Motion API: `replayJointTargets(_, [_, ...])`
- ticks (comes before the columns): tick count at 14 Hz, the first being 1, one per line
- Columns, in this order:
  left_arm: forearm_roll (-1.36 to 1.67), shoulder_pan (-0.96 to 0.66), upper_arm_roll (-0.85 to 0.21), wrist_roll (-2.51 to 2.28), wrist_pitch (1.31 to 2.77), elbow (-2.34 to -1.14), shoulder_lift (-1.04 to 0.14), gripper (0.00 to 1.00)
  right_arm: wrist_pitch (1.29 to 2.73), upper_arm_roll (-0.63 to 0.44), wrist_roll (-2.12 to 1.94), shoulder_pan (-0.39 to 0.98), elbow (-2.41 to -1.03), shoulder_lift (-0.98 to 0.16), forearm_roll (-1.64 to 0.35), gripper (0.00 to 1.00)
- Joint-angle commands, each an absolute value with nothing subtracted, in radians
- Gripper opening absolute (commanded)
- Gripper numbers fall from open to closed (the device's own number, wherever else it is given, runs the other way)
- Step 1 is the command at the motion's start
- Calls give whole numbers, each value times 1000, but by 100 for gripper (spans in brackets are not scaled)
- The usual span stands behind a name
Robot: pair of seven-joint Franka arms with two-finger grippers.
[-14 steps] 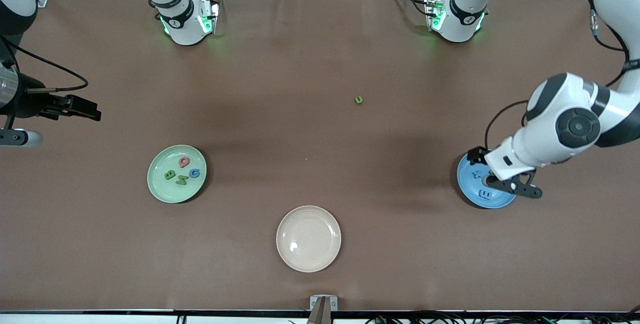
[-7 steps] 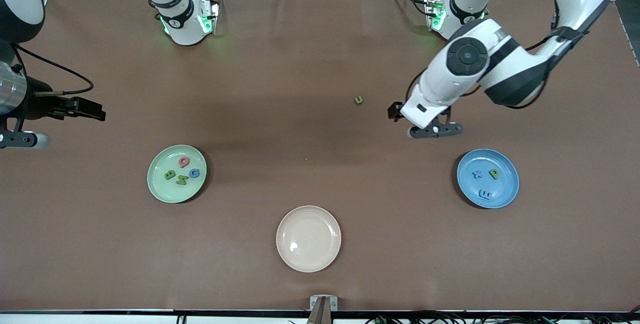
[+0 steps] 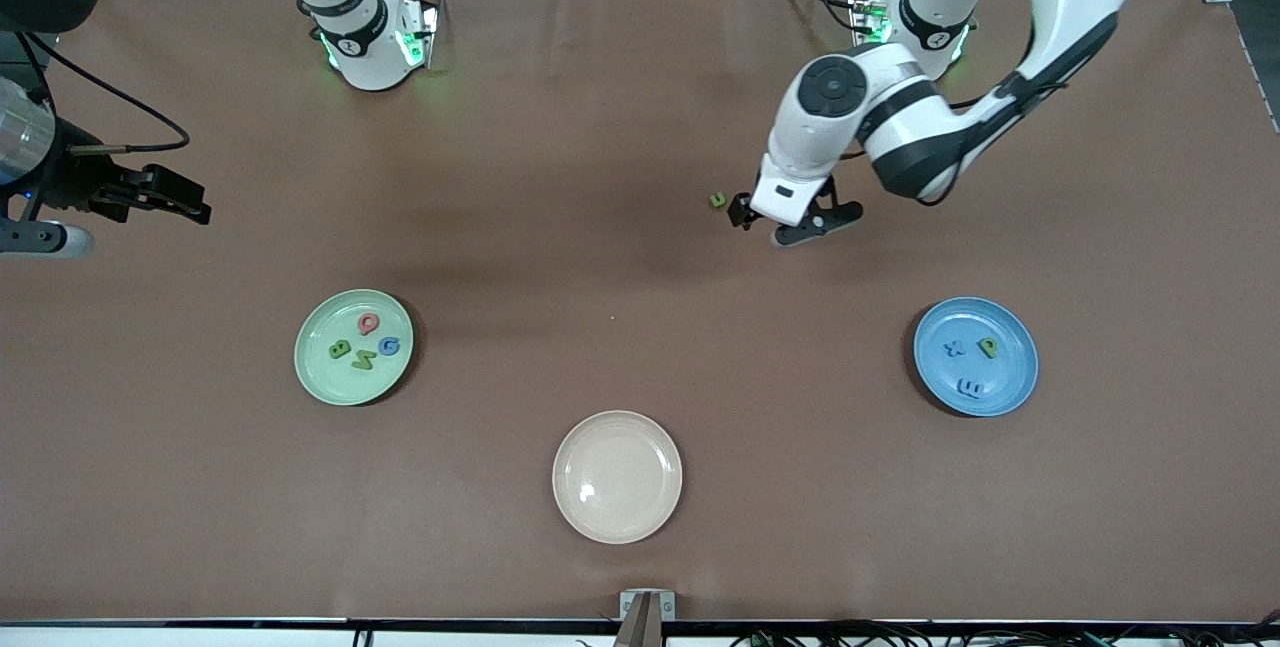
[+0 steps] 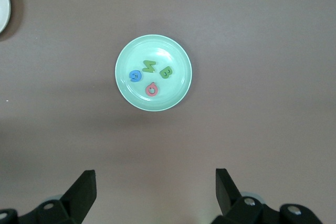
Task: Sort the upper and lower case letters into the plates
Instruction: 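Move the left gripper toward the green n while the right gripper rests, then lower the left gripper over the green n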
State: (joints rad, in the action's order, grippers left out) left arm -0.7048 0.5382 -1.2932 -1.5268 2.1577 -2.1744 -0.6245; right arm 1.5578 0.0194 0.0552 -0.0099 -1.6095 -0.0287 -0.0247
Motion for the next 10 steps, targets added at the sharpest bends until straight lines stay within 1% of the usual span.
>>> replayJointTargets(1, [-749, 363, -1139, -1615, 2238, -2157, -629, 100, 1577, 28, 54, -23, -1654, 20, -46, 100])
replayJointTargets(3, [-750, 312, -1097, -1649, 2307, -2157, -638, 100, 1577, 28, 51, -25, -1658, 32, -46, 100])
replayJointTargets(4, [-750, 302, -1085, -1651, 2318, -2157, -644, 100, 1577, 28, 48, -25, -1658, 37, -46, 100])
replayJointTargets(8, [-752, 275, -1080, -1678, 2322, -2161, -661, 100, 1594, 26, 38, -25, -1697, 69, -35, 100])
replayJointTargets(10, [-764, 235, -1055, -1715, 2322, -2163, -676, 100, 1595, 26, 35, -25, -1697, 71, -28, 100])
